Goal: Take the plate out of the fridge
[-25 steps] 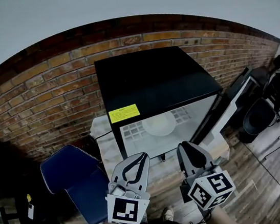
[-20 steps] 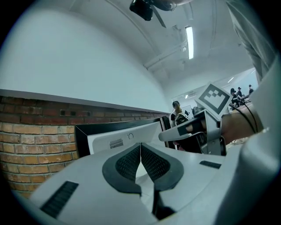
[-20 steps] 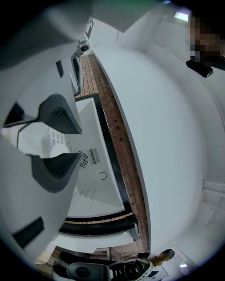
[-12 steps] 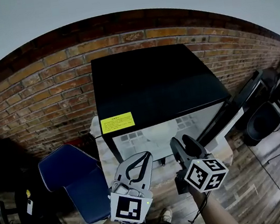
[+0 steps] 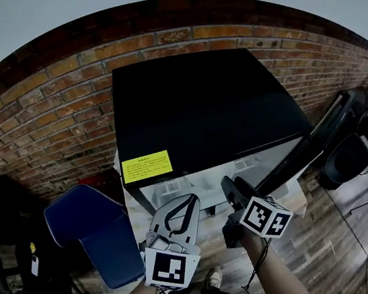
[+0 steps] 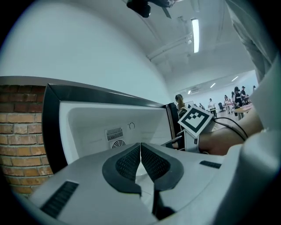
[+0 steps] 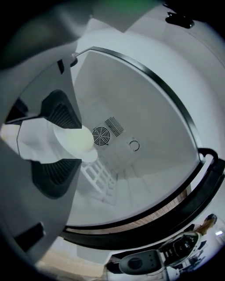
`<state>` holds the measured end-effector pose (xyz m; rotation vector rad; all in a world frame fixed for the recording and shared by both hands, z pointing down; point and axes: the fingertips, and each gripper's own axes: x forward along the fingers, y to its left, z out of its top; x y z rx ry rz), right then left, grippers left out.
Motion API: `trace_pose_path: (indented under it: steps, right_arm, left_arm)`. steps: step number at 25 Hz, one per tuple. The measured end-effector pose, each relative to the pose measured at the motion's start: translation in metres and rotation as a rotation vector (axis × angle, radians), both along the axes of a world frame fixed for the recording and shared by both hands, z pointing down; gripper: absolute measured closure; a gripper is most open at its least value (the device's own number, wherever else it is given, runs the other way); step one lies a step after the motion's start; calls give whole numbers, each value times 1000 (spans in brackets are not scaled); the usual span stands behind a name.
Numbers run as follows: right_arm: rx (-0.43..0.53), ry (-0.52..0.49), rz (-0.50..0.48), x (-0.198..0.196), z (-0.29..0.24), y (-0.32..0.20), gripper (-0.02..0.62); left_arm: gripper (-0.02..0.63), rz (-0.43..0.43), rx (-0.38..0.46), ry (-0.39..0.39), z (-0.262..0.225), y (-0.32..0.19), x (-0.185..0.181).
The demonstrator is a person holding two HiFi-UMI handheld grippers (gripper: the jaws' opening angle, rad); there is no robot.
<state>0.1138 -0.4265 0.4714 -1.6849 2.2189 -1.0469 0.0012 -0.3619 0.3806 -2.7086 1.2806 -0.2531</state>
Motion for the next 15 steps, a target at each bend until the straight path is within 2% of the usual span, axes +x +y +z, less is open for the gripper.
trace_pose_path:
  steps: [11, 15]
  right_arm:
    - [-117, -326, 25, -18, 30, -14, 399]
    - [-140, -423, 32, -25, 34, -17, 434]
  left_arm:
    - [586, -8, -42, -61, 24, -6, -2]
    - [587, -17, -47, -75, 29, -4, -5]
